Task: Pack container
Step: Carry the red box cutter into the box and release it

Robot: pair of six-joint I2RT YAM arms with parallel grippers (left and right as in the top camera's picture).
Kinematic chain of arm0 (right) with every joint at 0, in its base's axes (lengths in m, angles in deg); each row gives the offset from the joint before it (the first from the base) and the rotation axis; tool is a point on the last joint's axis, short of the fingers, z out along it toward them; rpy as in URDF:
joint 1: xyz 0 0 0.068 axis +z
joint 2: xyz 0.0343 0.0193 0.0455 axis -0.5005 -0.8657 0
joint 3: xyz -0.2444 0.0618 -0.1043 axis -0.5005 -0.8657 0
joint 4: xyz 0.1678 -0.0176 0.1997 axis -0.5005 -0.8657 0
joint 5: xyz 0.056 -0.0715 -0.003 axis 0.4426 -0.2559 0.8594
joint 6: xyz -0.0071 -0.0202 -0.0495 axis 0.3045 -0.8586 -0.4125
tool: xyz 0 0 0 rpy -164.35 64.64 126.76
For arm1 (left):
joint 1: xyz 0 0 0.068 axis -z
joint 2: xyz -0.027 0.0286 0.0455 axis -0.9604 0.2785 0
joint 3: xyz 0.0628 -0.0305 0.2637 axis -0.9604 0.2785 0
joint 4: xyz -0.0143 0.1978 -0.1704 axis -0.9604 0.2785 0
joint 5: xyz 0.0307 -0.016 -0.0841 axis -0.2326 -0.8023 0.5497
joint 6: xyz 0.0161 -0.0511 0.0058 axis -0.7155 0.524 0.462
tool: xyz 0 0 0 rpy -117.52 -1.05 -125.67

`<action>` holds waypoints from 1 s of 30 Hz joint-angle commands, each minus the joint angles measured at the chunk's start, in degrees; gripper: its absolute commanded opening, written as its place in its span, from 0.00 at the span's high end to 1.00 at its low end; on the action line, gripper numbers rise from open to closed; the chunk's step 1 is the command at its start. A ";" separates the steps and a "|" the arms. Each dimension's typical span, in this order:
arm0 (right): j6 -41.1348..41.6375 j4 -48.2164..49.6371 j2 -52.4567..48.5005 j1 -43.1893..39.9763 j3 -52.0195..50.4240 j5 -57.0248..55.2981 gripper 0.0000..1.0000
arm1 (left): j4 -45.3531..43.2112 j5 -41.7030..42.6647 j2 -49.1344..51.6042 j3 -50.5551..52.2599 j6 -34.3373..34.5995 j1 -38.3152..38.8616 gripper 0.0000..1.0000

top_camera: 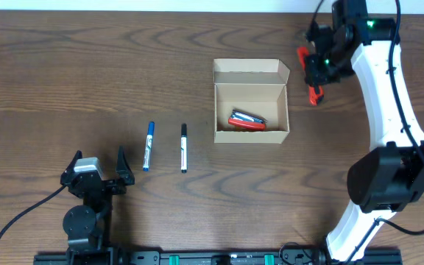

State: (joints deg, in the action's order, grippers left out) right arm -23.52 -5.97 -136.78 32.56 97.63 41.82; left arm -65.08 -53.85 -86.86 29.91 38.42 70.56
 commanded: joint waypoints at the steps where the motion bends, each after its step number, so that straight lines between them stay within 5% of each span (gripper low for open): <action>1: -4.50 -2.82 0.42 4.22 5.14 3.34 0.99 | 2.34 -1.09 -0.37 1.01 0.02 0.02 0.05; 12: -4.94 -0.37 -0.09 17.55 5.35 1.70 0.99 | 2.34 -1.09 -0.37 1.01 0.02 0.02 0.05; 30: -3.50 8.70 -2.01 18.93 -14.62 2.40 0.99 | 2.34 -1.09 -0.37 1.01 0.02 0.02 0.05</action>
State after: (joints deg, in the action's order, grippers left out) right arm -27.54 1.83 -138.51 51.31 84.91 44.10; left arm -65.08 -53.85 -86.86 29.91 38.42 70.56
